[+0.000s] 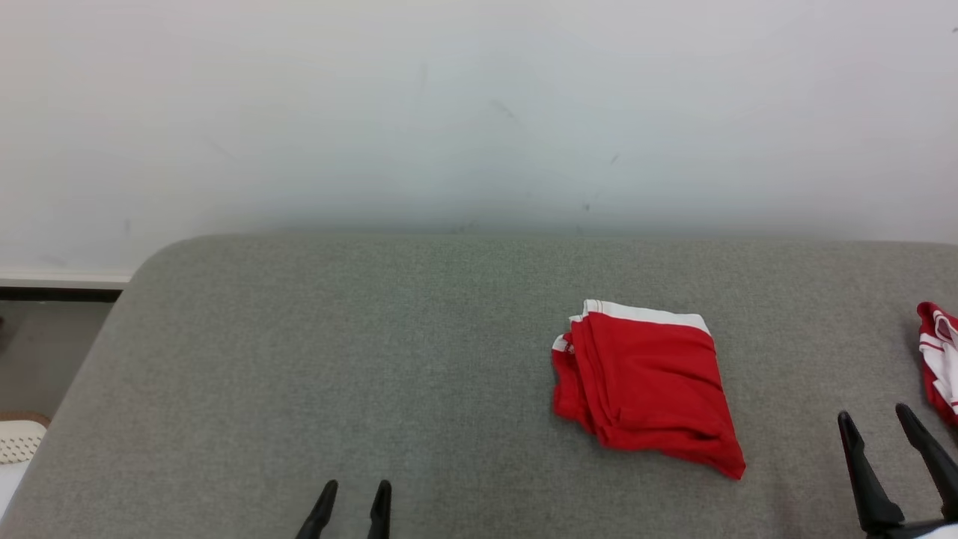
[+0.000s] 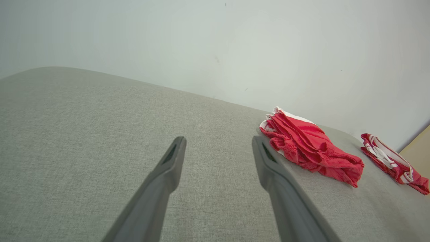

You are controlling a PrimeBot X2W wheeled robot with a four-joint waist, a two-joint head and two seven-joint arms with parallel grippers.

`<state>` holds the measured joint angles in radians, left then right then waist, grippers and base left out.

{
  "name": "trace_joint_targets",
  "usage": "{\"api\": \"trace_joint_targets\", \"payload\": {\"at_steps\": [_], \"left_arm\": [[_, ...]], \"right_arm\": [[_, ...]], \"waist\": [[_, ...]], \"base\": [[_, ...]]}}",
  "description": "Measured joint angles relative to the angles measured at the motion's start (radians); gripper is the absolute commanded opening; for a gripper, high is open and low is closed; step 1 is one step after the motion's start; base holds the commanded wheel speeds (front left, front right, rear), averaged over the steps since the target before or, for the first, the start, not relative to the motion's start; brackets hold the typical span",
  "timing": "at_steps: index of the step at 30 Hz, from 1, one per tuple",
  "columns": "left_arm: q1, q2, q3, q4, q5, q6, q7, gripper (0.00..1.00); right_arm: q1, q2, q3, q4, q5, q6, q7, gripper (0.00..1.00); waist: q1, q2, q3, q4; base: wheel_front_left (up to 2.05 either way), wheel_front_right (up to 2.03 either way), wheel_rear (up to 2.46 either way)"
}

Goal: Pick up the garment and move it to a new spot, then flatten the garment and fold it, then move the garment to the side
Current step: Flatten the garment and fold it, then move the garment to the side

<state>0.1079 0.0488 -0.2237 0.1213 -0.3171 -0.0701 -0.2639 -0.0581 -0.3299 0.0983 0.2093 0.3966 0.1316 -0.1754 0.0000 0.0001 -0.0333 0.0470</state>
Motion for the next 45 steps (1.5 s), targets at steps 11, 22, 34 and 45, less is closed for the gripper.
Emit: {"api": "trace_joint_targets", "payload": {"at_steps": [11,22,34,45], "left_arm": [[0.043,0.0,0.046,-0.004,0.002,-0.003,0.0,1.0],[0.059,0.0,0.063,-0.011,0.011,-0.008,0.0,1.0],[0.059,0.0,0.059,-0.014,0.017,-0.008,0.0,1.0],[0.057,0.0,0.055,-0.02,0.04,-0.01,0.0,1.0]], "right_arm": [[0.105,0.05,-0.063,0.139,-0.024,0.0,-0.083,1.0],[0.121,0.058,-0.083,0.116,-0.03,0.0,-0.086,1.0],[0.121,0.058,-0.08,0.106,-0.03,0.0,-0.087,1.0],[0.118,0.062,-0.066,0.099,0.003,0.0,-0.087,1.0]], "waist": [[0.0,0.0,-0.045,-0.011],[0.0,-0.0001,-0.054,-0.021],[0.0,-0.0001,-0.054,-0.014],[0.0,0.0,-0.039,-0.005]], "base": [[0.0,0.0,0.0],[0.0,0.0,0.0],[0.0,0.0,0.0],[0.0,0.0,0.0]]}}
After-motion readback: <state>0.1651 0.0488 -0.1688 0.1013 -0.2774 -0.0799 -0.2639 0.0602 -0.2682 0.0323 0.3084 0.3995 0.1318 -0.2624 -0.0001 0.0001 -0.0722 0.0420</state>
